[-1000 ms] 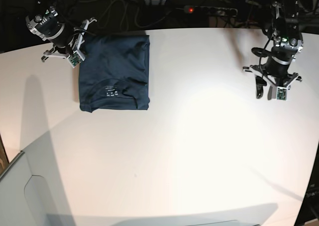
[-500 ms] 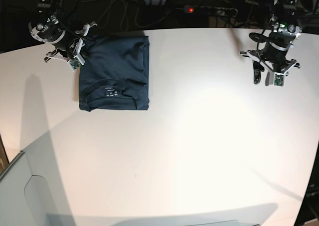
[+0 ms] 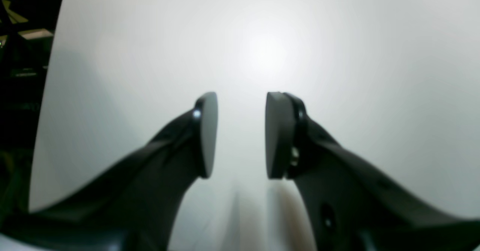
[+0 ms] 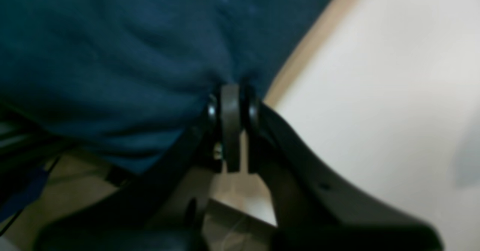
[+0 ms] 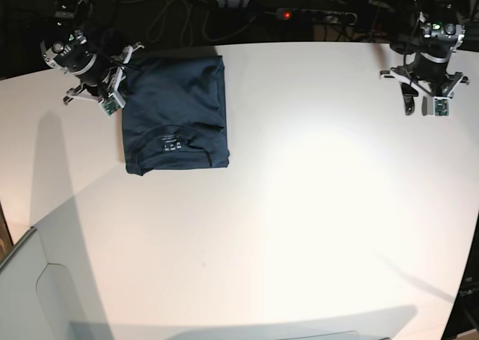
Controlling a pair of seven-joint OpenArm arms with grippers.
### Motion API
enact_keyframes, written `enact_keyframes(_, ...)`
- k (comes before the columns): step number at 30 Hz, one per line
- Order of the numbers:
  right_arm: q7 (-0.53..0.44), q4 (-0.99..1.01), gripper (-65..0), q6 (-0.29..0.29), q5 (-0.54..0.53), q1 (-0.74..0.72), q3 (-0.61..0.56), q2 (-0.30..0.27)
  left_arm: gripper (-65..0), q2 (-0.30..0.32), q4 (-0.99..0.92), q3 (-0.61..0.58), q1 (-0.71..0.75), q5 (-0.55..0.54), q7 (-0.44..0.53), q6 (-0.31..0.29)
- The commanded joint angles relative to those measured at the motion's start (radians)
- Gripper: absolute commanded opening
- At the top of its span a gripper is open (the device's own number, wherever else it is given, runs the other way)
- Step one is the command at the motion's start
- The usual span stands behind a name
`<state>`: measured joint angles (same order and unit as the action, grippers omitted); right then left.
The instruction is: Fold the T-shirt properly
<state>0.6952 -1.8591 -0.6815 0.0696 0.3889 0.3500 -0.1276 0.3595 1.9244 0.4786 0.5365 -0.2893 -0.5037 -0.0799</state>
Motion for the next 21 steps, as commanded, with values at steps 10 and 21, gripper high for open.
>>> enact_keyframes(10, -0.009, -0.231, -63.0, -0.017, -0.011, 0.173, 0.195, 0.118, -50.1, -0.014, 0.047, 0.01, 0.101, 0.002, 0.017, 0.006)
enact_keyframes(21, -0.009, -0.213, -63.1, -0.017, -0.011, 0.474, 0.281, 0.148, -65.0, -0.096, 0.063, 0.038, 0.353, -0.001, 0.024, 0.006)
